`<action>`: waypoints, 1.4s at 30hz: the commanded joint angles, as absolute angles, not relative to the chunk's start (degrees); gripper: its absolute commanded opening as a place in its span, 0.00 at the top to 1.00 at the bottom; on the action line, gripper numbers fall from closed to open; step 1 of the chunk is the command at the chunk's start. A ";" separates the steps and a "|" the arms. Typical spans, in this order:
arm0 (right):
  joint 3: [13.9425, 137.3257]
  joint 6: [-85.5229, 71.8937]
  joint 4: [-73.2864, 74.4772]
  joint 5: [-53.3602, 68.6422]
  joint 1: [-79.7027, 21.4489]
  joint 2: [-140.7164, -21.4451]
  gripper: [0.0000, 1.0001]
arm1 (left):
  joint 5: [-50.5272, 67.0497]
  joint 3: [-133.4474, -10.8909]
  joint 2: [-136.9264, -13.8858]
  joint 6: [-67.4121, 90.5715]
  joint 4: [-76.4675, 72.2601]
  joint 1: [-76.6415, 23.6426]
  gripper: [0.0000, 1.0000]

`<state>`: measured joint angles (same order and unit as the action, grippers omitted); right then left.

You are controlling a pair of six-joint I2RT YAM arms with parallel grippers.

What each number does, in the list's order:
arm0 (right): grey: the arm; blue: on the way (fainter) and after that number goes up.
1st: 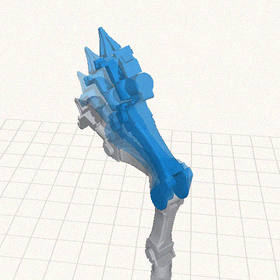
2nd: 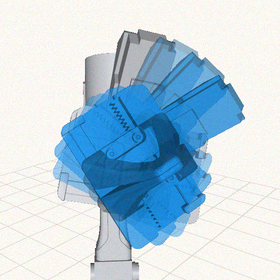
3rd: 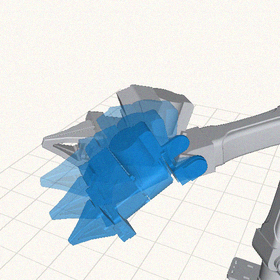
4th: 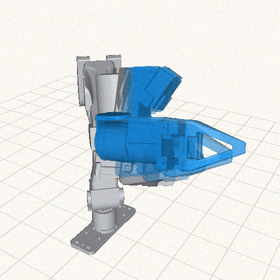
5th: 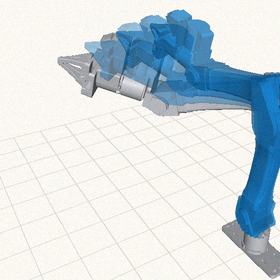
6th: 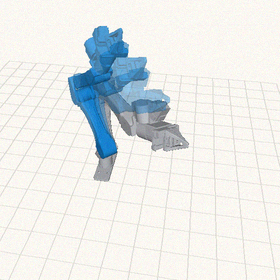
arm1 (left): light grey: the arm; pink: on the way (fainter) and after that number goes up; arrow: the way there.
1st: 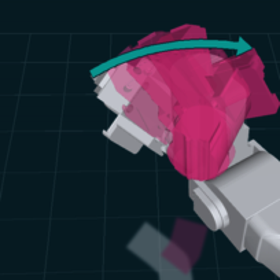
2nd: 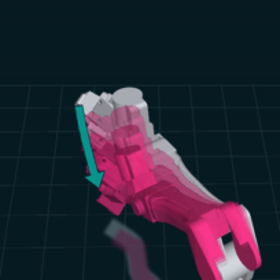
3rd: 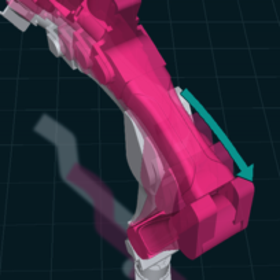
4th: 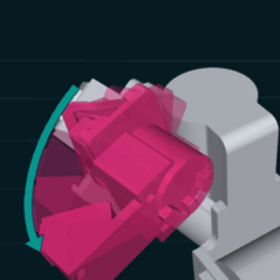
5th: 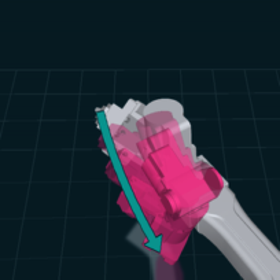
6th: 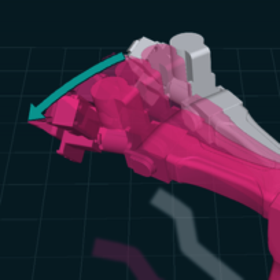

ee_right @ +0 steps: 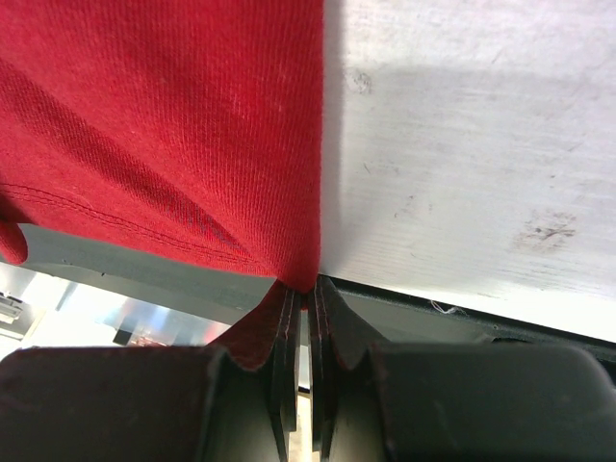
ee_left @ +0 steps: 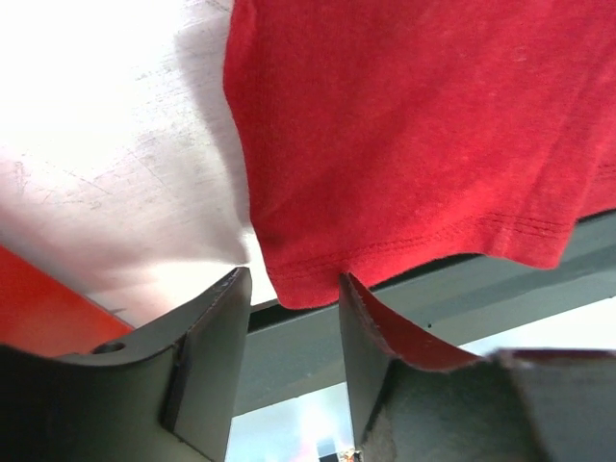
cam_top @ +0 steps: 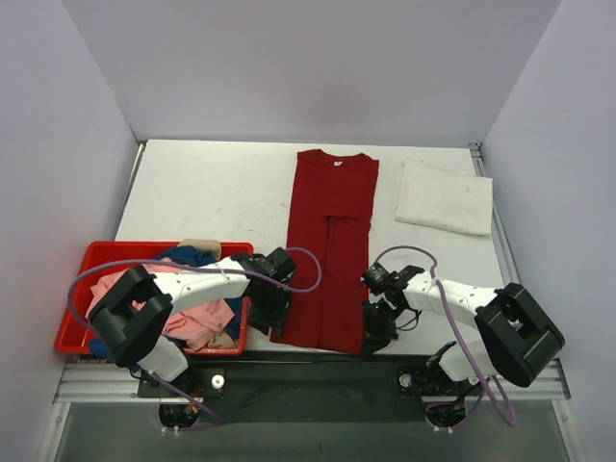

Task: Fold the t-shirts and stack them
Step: Grab the bottom of the folded rectangular tshirt with both arms

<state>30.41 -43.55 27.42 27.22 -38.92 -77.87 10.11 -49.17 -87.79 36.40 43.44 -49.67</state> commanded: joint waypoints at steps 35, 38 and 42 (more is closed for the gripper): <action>43.76 -42.54 54.66 23.82 -38.67 -68.38 1.00 | 12.14 -62.74 -80.95 39.11 57.03 -53.79 1.00; 48.77 -42.01 58.09 21.45 -38.15 -68.64 1.00 | 10.29 -67.74 -81.56 38.41 60.46 -53.00 1.00; 55.36 -40.17 60.64 18.64 -35.43 -70.05 1.00 | 9.32 -72.06 -82.44 36.22 61.53 -49.14 1.00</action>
